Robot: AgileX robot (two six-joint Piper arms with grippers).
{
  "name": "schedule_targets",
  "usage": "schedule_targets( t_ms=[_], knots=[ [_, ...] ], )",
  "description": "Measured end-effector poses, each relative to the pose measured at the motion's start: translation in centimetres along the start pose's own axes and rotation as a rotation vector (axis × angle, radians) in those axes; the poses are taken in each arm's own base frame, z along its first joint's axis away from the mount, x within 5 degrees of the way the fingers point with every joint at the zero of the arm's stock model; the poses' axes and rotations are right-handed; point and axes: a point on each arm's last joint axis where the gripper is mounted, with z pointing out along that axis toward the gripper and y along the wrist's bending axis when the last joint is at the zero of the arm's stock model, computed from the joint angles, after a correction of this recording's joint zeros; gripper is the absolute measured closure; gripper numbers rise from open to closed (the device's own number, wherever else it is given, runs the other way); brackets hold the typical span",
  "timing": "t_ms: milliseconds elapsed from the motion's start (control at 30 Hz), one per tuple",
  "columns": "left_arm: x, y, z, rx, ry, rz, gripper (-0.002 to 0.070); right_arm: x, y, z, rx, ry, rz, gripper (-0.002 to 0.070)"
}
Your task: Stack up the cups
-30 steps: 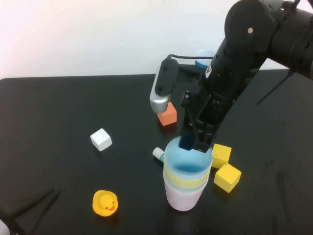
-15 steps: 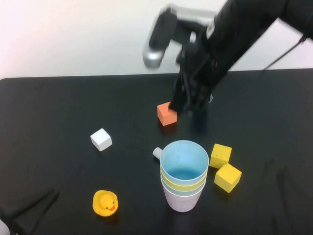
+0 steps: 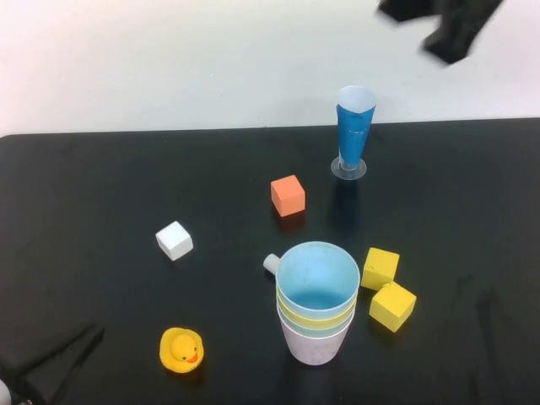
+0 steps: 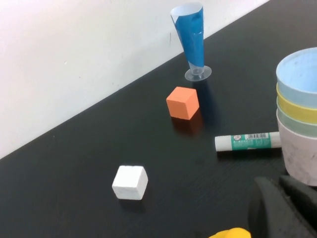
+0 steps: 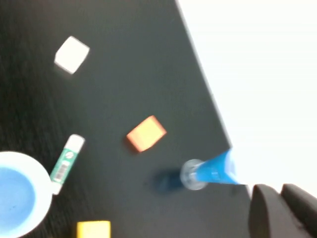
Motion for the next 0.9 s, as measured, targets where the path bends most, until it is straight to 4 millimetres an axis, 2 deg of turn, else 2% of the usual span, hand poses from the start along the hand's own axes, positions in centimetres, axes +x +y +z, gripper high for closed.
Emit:
schedule_targets(
  t_ms=[100,233,333,367,467,600,833,900],
  knots=[
    [0.0,0.0,0.0,0.001,-0.002,-0.002,0.0673,0.1,0.2,-3.5,0.049,-0.052,-0.001,0.0664],
    [-0.1,-0.1,0.0,0.007,-0.016,-0.004,0.0673,0.7,0.7,-8.5,0.118,-0.121,0.001,0.0673],
    [-0.3,-0.1,0.0,0.012,-0.029,-0.008,0.0673,1.8,1.5,-10.7,0.145,-0.125,0.013,0.0673],
    [-0.3,-0.1,0.0,0.014,-0.033,-0.011,0.0673,2.6,2.1,-10.9,0.137,-0.103,0.022,0.0673],
    [-0.4,-0.2,0.0,0.018,-0.042,-0.015,0.0673,4.7,3.6,-10.7,0.116,-0.048,0.044,0.0674],
    [-0.5,-0.2,0.0,0.022,-0.050,-0.027,0.0673,8.4,6.6,-9.4,0.114,-0.038,0.092,0.0675],
    [-0.5,-0.2,0.0,0.026,-0.059,-0.041,0.0673,16.5,13.4,-4.7,0.137,-0.099,0.199,0.0675],
    [-0.5,-0.2,0.0,0.026,-0.059,-0.041,0.0673,18.6,15.1,-4.0,0.141,-0.113,0.230,0.0675]
  ],
)
